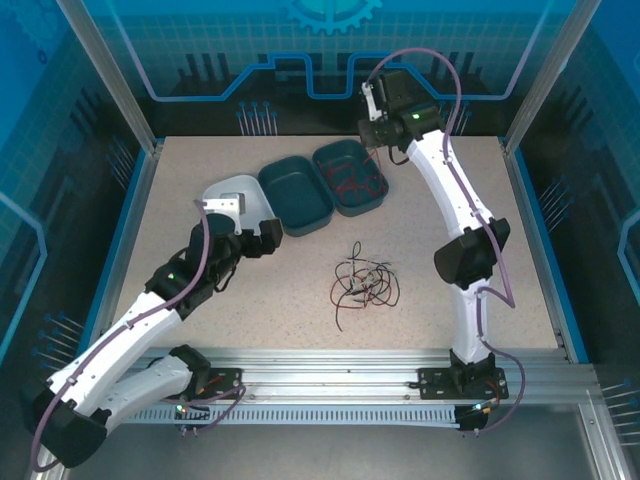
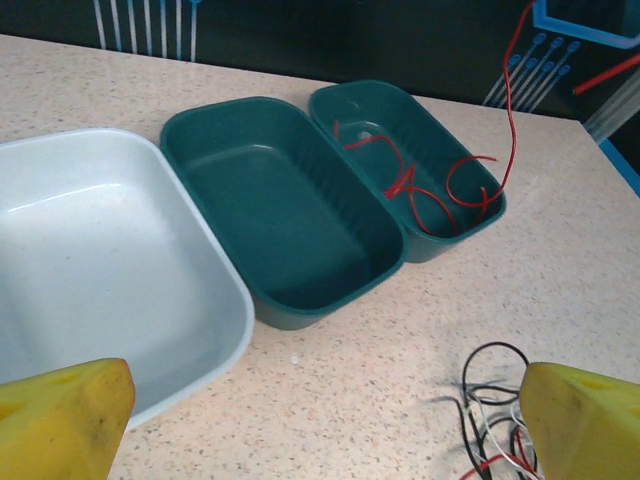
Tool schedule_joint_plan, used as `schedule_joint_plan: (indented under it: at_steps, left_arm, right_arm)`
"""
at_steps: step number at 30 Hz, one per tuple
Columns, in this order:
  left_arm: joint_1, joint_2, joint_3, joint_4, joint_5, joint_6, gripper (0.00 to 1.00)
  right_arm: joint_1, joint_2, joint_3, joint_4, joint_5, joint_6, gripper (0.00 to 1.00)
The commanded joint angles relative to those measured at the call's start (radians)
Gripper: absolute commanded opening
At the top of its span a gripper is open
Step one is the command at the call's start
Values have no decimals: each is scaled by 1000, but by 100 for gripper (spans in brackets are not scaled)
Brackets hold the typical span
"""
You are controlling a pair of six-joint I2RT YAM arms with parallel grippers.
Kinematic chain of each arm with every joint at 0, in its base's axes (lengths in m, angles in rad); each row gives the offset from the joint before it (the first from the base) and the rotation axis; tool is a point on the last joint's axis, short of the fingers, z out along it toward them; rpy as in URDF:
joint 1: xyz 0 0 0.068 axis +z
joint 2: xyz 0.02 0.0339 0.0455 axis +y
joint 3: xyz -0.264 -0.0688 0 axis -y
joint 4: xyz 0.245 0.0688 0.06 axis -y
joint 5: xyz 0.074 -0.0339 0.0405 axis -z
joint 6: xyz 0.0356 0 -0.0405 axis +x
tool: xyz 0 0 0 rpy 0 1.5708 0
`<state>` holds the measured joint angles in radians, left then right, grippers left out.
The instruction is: Untangle the cables
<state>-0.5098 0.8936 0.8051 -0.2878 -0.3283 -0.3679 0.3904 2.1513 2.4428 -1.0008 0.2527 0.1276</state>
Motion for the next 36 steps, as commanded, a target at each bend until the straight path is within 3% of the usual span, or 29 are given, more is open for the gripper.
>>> schedule_joint_plan:
  at_steps: [1, 7, 12, 25, 36]
  left_arm:
    - [18, -5, 23, -7, 20, -19, 99]
    - [25, 15, 26, -27, 40, -36, 99]
    - [26, 16, 18, -23, 45, -56, 99]
    - [29, 75, 39, -20, 54, -60, 99]
    - [30, 81, 27, 9, 69, -80, 99]
  right_arm:
    - [-7, 43, 53, 27, -16, 20, 0]
    - [-5, 120, 58, 79, -19, -4, 0]
    - [6, 170, 66, 126, -104, -59, 0]
    - [53, 304, 73, 101, -160, -257, 0]
    - [61, 311, 11, 33, 26, -353, 0]
